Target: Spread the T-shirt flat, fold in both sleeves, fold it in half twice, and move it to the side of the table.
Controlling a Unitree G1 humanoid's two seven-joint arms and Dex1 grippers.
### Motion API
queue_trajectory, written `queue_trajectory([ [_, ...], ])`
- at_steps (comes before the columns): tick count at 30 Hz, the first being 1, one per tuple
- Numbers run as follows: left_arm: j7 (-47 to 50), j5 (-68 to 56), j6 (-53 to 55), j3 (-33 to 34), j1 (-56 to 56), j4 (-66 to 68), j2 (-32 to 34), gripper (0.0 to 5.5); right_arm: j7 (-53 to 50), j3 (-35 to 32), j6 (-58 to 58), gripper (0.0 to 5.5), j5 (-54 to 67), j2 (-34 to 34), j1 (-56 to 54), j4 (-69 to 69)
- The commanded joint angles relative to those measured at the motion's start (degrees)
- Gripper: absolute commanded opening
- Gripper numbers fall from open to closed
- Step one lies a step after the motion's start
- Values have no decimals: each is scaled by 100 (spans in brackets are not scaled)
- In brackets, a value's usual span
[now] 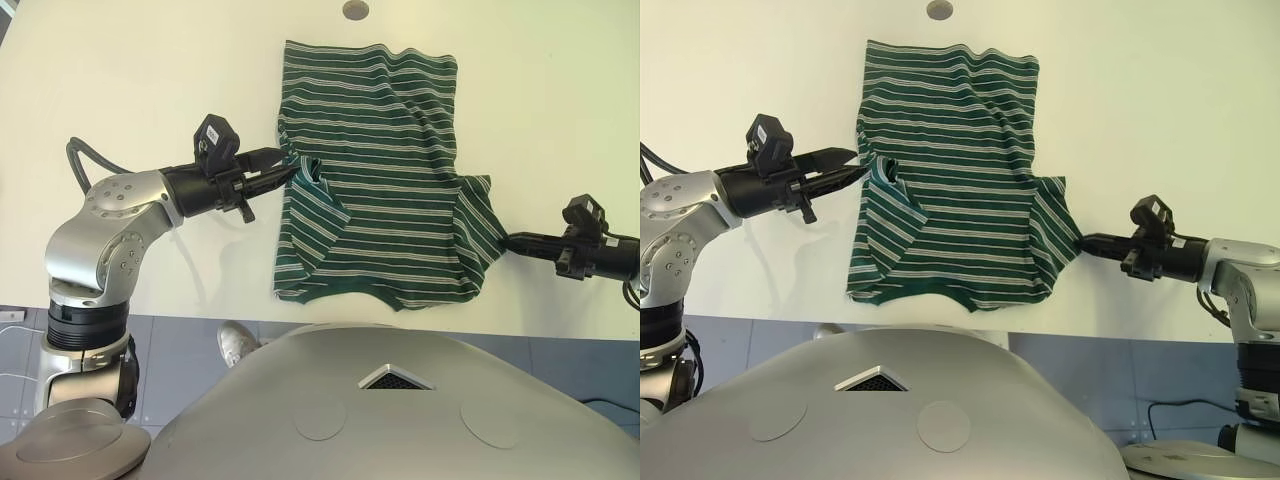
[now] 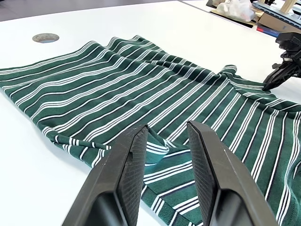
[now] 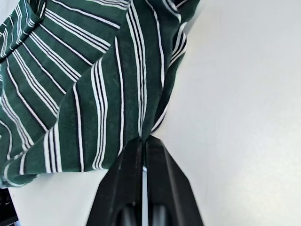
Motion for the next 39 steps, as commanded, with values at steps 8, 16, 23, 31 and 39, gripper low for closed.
queue_trajectory([
  [8,-72,223,-170,-93,-346,420,44,153,-229,478,506,4,874,323,-631,-2035],
  [16,-114,1353,-927,-617,-280,821,399,153,-1427,1735,159,76,-59,1262,-1147,-2100],
  [23,-390,2522,-2660,-455,-80,1107,1188,206,-407,988,-1544,200,-927,-348,-163,-2681],
  [31,-1415,3684,-5105,-1164,1539,701,2192,294,-338,1222,-5871,283,-3013,-438,717,-1407],
  [39,-1132,4399,-5618,-1902,1183,1051,1541,294,-1050,1932,-6537,283,-3547,213,400,-1183],
])
